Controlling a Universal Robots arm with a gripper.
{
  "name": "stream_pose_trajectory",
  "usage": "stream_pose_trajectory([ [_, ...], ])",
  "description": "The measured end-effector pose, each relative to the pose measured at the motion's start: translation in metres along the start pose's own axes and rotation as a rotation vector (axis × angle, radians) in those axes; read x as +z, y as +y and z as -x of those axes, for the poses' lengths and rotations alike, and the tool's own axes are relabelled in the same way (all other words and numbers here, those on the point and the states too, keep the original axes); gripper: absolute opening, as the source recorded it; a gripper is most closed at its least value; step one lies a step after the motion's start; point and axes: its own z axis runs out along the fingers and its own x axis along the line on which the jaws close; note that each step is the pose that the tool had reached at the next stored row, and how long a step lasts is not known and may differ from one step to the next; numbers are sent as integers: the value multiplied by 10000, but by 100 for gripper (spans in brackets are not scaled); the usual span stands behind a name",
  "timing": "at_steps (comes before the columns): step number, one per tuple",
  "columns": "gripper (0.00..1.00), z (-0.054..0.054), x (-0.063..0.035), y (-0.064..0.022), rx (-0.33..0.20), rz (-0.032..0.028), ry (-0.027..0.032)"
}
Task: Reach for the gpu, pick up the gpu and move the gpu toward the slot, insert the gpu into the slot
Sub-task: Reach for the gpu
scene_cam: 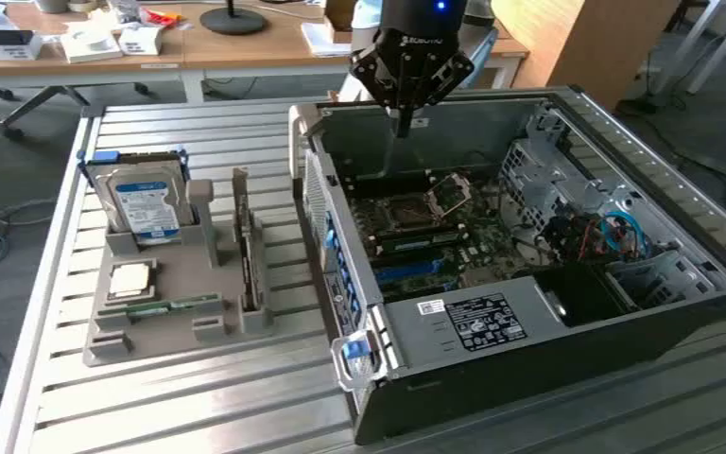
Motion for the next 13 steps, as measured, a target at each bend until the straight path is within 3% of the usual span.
stream_pose_trajectory([
  [13, 11, -9, 0, 0, 2, 1, -1],
])
